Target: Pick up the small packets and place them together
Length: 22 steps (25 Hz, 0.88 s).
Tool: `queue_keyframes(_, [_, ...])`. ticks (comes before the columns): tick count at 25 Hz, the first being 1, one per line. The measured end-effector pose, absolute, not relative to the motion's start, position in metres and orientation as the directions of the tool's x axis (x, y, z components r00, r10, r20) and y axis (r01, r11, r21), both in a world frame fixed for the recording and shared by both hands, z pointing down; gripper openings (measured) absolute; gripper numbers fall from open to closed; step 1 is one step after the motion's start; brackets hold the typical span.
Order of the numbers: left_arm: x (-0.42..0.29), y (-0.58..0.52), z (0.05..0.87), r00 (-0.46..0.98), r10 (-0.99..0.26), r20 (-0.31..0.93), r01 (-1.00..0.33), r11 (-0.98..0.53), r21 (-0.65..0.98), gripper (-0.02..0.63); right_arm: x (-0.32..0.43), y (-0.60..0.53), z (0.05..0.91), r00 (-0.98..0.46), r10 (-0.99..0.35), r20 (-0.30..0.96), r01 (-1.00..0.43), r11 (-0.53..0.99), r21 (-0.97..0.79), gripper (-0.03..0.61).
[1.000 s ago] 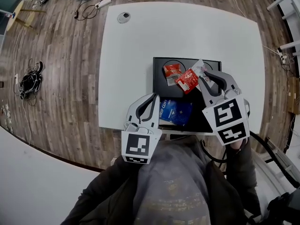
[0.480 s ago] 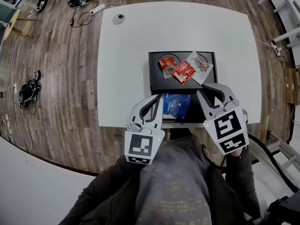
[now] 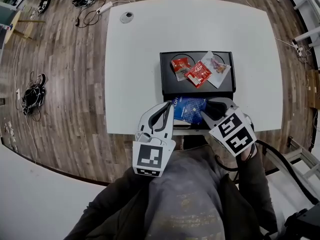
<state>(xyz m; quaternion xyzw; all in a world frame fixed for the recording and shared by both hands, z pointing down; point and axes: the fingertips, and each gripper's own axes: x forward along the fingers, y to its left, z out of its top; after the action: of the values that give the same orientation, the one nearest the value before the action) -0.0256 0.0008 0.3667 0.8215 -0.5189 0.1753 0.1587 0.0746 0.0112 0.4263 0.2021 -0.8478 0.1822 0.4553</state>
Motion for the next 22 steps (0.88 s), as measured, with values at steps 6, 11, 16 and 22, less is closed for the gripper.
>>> queue_keyframes(6, [-0.029,-0.002,0.376,0.388,-0.789,0.476,-0.914,-0.395,0.089,0.003,0.075,0.005,0.447,-0.435,-0.160,0.886,-0.496,0.864,-0.088,0.155])
queue_keyframes(11, [-0.027,-0.004,0.382,0.389,-0.783,0.486,-0.914,-0.395,0.095,0.003,0.074,0.003,0.454,-0.391,-0.157,0.907,-0.476,0.878,-0.053,0.165])
queue_keyframes(16, [-0.029,-0.005,0.384,0.384,-0.785,0.486,-0.917,-0.386,0.101,0.003,0.068,0.013,0.468,-0.328,-0.107,0.938,-0.441,0.896,-0.053,0.176])
queue_keyframes(22, [-0.039,-0.006,0.384,0.380,-0.790,0.481,-0.920,-0.375,0.111,0.003,0.070,0.006,0.473,-0.271,-0.146,0.952,-0.496,0.868,-0.008,0.184])
